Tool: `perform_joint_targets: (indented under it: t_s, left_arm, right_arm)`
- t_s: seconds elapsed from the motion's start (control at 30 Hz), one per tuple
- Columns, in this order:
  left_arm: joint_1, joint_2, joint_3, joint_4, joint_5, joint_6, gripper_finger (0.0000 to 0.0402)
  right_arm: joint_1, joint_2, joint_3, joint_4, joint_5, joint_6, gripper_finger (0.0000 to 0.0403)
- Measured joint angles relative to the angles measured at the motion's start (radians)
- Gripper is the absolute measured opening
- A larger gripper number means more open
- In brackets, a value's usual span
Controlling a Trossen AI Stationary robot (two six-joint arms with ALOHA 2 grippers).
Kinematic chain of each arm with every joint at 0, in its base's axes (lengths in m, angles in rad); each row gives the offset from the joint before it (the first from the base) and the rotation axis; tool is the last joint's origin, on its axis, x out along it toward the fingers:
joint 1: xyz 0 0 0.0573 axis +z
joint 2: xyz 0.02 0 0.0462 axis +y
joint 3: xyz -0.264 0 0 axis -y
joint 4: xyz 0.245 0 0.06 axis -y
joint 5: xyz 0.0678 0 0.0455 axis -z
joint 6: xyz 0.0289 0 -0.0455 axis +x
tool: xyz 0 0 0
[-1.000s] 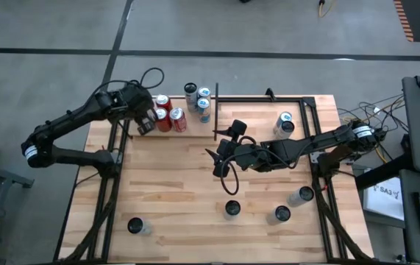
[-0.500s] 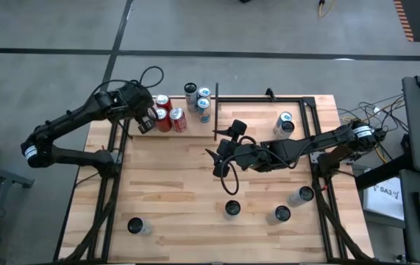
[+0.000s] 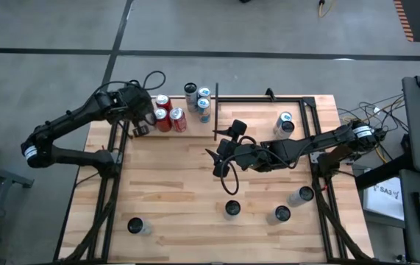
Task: Place canned beverage on shelf
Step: Put the middle left white and yellow soda can on the shelf
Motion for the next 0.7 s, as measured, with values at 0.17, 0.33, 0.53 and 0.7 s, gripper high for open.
perform_joint_targets:
  t_s: [0.17, 0.33, 0.53, 0.7]
  left_arm:
    - [0.0, -0.003, 0.0, -0.006, -0.011, 0.079, 0.0]
    - [0.0, -0.009, 0.004, -0.008, -0.032, 0.144, 0.0]
    - [0.0, -0.013, 0.022, -0.016, 0.025, 0.147, 0.0]
    - [0.002, -0.019, 0.031, 0.026, 0.002, 0.114, 0.0]
  right_arm:
    - [0.0, 0.0, 0.0, 0.0, 0.0, 0.001, 0.0304]
    - [0.0, 0.0, 0.0, 0.0, 0.0, 0.001, 0.0304]
    - [0.0, 0.0, 0.0, 0.0, 0.0, 0.001, 0.0304]
    - [0.0, 0.0, 0.0, 0.0, 0.0, 0.001, 0.0304]
